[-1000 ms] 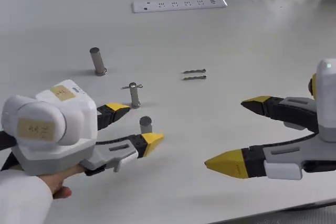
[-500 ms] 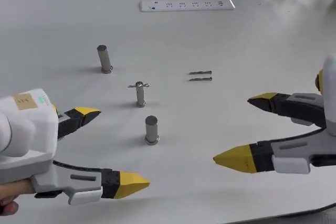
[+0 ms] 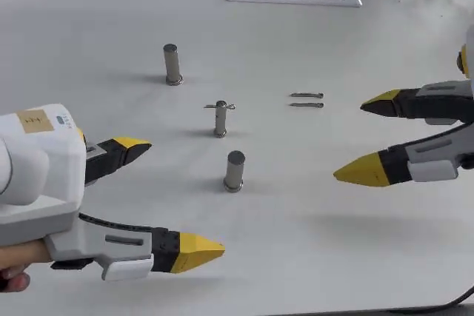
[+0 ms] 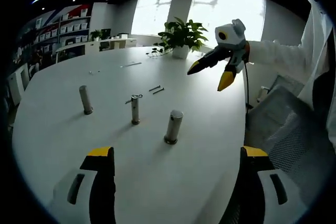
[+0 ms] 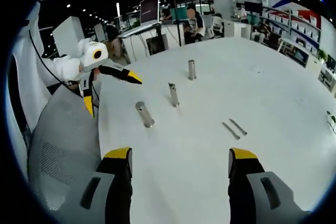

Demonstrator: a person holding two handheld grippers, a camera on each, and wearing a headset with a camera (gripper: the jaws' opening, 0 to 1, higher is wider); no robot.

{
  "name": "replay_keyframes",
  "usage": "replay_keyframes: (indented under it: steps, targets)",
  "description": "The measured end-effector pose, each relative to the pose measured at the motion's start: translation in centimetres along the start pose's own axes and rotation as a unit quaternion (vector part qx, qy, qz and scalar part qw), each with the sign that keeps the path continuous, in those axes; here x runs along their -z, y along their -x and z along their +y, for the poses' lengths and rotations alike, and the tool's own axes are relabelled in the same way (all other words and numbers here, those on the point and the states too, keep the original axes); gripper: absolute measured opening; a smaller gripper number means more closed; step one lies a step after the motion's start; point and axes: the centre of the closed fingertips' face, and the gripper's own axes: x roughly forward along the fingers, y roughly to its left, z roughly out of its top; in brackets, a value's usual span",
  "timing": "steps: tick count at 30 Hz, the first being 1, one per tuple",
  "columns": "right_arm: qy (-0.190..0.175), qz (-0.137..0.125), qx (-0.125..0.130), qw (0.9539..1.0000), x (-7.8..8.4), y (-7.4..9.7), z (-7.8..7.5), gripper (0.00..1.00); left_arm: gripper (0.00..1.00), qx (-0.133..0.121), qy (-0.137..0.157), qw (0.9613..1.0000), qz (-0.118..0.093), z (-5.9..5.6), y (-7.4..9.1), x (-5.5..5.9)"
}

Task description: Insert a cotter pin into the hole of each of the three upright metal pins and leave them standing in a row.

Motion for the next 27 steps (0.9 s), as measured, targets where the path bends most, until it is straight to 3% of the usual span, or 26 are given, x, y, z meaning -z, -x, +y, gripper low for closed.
replay_keyframes:
  steps: [5,9,11,19,27]
  targets:
    - [0.024,0.019,-0.006,0.9995,-0.7,-1.3,-2.3,0.62,0.99,0.002,0.007,1.0,-0.005,-0.4,0.3,0.0]
    - [0.034,0.04,0.003,0.9986,-1.0,-2.7,-4.6,0.37,0.99,-0.001,0.007,0.9999,-0.011,-0.5,0.6,-0.2]
    - [0.05,0.054,0.005,0.9973,-1.0,-3.4,-5.4,0.3,0.99,-0.003,0.012,0.9998,-0.016,-0.4,0.7,-0.4]
    - [0.091,0.116,0.002,0.9891,0.3,-6.0,-8.7,0.14,0.99,-0.012,0.014,0.9997,-0.015,0.0,0.9,-0.4]
    - [0.104,0.147,0.011,0.9836,1.1,-7.0,-9.9,0.08,0.99,-0.009,0.016,0.9997,-0.016,-0.4,0.8,-0.5]
